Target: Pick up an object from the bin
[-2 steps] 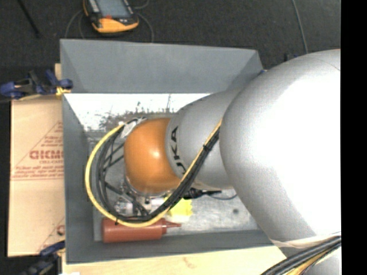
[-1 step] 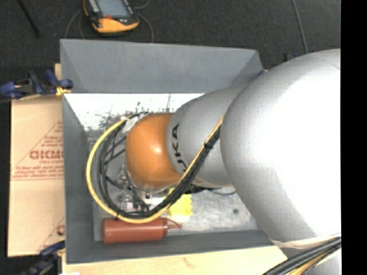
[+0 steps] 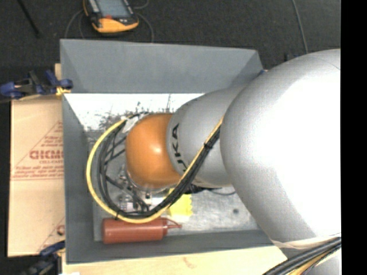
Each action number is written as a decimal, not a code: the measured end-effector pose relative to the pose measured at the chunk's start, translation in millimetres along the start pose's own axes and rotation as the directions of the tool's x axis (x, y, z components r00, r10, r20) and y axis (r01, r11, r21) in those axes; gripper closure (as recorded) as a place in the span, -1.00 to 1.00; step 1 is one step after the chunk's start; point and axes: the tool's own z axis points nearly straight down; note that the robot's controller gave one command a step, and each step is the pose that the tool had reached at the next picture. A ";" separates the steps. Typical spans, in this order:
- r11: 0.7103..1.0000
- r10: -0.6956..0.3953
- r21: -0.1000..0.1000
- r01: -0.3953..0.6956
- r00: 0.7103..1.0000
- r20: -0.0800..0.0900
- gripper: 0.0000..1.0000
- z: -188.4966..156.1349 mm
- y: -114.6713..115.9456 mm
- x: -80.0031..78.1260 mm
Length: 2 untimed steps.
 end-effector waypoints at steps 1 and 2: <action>0.994 0.108 0.010 -0.108 0.994 -0.011 -1.00 -0.1 5.0 0.1; 0.982 0.188 0.027 -0.187 0.981 -0.045 -1.00 0.5 19.9 -16.9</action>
Offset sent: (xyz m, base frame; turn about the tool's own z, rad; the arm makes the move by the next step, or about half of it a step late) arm 0.0773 0.0322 0.0113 -0.3003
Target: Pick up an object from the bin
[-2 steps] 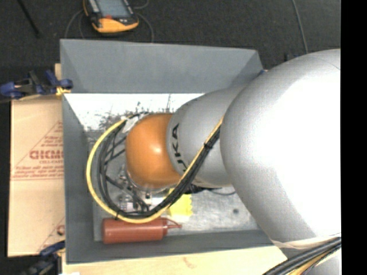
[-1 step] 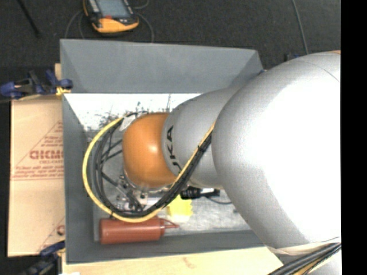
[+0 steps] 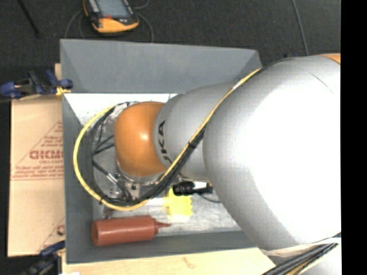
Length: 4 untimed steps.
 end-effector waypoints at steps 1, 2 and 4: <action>0.823 -0.568 -0.003 0.568 0.823 -0.009 1.00 -24.6 -14.2 10.7; 0.824 -0.567 -0.003 0.567 0.824 -0.009 1.00 -24.6 -14.1 10.8; 0.758 -0.652 -0.002 0.652 0.758 -0.015 1.00 -94.1 -58.2 14.7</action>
Offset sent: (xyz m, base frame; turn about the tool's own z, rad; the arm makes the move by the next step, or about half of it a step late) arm 0.0000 0.0000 0.0000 0.0000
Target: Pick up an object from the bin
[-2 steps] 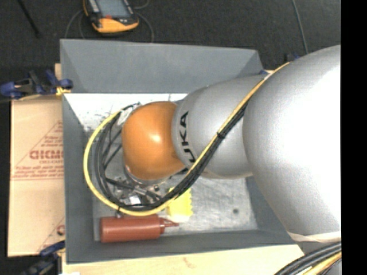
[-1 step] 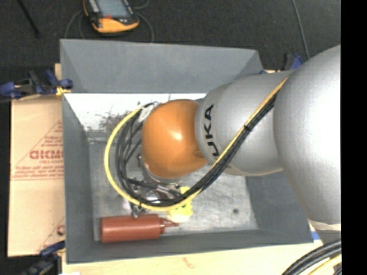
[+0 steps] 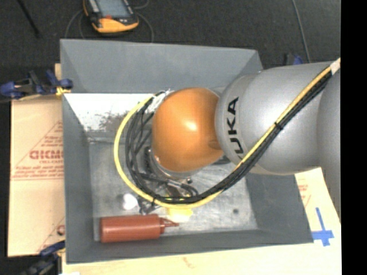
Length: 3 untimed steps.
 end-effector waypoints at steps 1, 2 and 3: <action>0.799 -0.601 0.005 0.601 0.799 0.007 -1.00 66.9 -13.8 -3.5; 0.748 -0.663 0.007 0.663 0.748 0.010 1.00 90.2 -19.5 -5.3; 0.749 -0.663 0.007 0.663 0.749 0.010 1.00 90.2 -19.5 -5.3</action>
Offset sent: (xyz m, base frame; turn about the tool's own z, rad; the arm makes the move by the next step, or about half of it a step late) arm 0.0000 0.0000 0.0000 0.0000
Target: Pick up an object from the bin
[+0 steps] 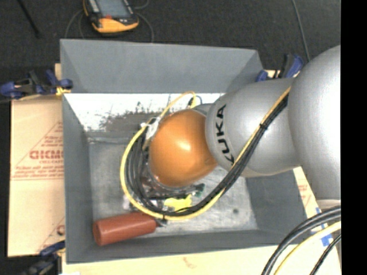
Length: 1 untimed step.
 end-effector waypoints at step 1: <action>0.998 -0.060 -0.003 0.060 0.998 -0.002 1.00 -136.8 -21.5 3.7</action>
Offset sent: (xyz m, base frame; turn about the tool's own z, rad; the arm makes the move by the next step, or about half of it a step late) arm 0.0000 0.0000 0.0000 0.0000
